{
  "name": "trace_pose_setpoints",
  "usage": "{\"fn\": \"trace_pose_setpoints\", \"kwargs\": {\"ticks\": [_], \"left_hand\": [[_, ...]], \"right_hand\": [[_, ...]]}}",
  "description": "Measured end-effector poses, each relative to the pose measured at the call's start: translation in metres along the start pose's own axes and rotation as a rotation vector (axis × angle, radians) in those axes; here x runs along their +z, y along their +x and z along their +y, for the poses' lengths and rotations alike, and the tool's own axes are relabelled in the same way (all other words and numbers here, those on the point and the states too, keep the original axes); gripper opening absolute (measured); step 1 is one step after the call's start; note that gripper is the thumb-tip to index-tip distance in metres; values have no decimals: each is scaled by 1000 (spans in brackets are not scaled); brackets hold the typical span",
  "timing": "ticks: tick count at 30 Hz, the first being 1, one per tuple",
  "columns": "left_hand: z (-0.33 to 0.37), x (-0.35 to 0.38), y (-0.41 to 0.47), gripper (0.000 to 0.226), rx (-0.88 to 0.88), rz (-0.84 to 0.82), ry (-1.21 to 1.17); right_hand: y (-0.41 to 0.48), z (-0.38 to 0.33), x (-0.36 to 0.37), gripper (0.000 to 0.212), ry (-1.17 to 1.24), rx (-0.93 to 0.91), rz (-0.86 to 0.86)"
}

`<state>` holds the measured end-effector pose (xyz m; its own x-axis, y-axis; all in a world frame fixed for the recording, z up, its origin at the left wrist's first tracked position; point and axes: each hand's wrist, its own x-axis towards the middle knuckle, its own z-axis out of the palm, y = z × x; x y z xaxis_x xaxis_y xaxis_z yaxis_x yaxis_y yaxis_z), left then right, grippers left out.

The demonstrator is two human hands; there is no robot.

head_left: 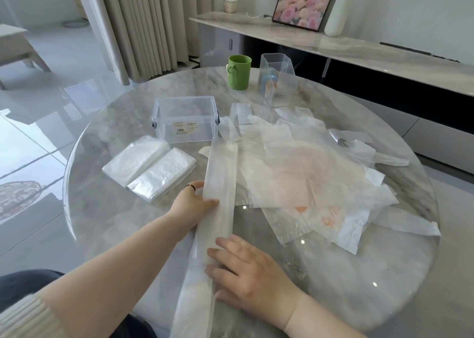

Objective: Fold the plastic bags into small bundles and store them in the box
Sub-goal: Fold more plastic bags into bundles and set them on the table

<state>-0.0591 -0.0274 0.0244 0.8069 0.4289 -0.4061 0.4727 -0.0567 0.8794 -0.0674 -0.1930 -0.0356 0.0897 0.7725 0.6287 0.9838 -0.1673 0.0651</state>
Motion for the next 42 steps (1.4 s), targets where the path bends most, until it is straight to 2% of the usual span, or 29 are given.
{"fn": "trace_pose_setpoints", "kwargs": {"ticks": [3,5,8,10,12,15,18,20,22,24,28,31,33,35,37,39,42], "left_hand": [[4,-9,0,42,-5,-18,27],[5,-15,0,45,9,-69,73],[1,-24,-2,55,49,-71,237],[1,-35,-6,58,177,-23,482],[1,-47,-17,50,350,-11,743],[-5,-61,-36,36,506,-172,984],[-24,-62,-47,45,577,-339,1091],[-30,-60,-53,55,770,-298,1187],[-36,-64,-51,68,883,-222,1298],[-45,-68,-44,81,978,-183,1280],[-45,-62,-46,52,1214,-143,1330],[-49,-57,-40,59,1207,-260,1432],[-50,-55,-35,44,1183,-311,1432],[-45,-54,-36,39,1042,-353,1347],[-44,-54,-37,40,978,-304,1254],[-46,-56,-36,41,900,-344,1159],[-52,-59,-32,44,882,-343,1085]], "right_hand": [[2,-6,2,17,44,-14,-30],[4,-7,4,22,83,12,-48],[9,-7,4,18,71,15,-94],[17,-7,3,10,8,-17,-140],[23,-7,3,16,-50,-22,-179],[25,-9,9,25,-69,9,-142],[19,-10,12,15,-12,123,-82],[15,-10,9,18,96,229,-62],[11,-9,6,20,204,306,-55],[9,-9,4,18,280,371,-54],[8,-8,4,16,292,404,-48],[9,-9,1,16,217,406,-44],[11,-10,0,14,209,408,-31],[10,-10,1,12,239,440,-22],[9,-9,3,6,299,515,-15],[9,-9,5,2,362,586,-15],[10,-6,3,3,379,587,-39]]}}
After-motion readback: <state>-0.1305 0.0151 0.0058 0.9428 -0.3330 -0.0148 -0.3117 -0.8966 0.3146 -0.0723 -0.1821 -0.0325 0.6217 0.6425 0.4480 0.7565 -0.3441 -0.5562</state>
